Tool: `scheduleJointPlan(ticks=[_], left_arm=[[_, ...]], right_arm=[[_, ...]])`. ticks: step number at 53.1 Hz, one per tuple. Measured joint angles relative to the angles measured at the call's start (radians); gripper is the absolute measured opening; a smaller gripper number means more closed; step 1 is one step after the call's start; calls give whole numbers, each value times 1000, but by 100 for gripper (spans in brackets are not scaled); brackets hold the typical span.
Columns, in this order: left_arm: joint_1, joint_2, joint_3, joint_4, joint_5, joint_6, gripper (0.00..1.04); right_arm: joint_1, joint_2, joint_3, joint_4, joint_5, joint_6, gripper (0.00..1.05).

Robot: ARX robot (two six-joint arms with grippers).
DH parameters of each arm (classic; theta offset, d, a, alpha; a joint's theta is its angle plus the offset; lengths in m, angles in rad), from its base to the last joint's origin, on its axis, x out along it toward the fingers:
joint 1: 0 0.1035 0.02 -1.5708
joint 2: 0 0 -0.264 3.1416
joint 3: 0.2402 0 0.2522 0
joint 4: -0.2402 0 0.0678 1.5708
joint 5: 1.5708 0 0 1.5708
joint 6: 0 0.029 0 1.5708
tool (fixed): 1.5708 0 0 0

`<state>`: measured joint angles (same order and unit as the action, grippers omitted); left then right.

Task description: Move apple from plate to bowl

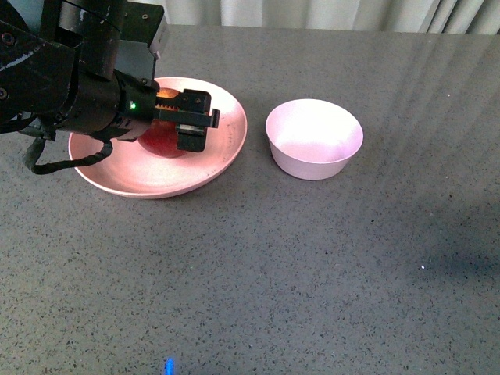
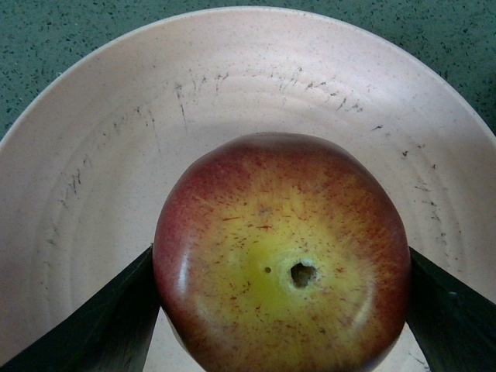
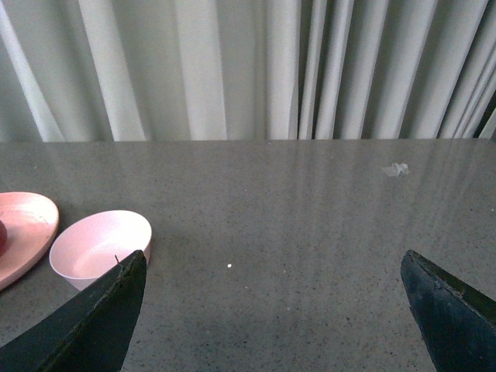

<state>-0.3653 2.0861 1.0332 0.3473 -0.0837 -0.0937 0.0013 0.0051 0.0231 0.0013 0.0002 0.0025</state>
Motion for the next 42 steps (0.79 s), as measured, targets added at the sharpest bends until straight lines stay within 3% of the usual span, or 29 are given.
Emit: scheduleJointPlan(ticks=[13,42], left_arm=[[-40,-9,5,-17,-9,12,76],[-318,-66,191,-109,32,34,76]], right_arm=[[0,0,0,0,0,0,96],[0,0,0,0,0,0,96]])
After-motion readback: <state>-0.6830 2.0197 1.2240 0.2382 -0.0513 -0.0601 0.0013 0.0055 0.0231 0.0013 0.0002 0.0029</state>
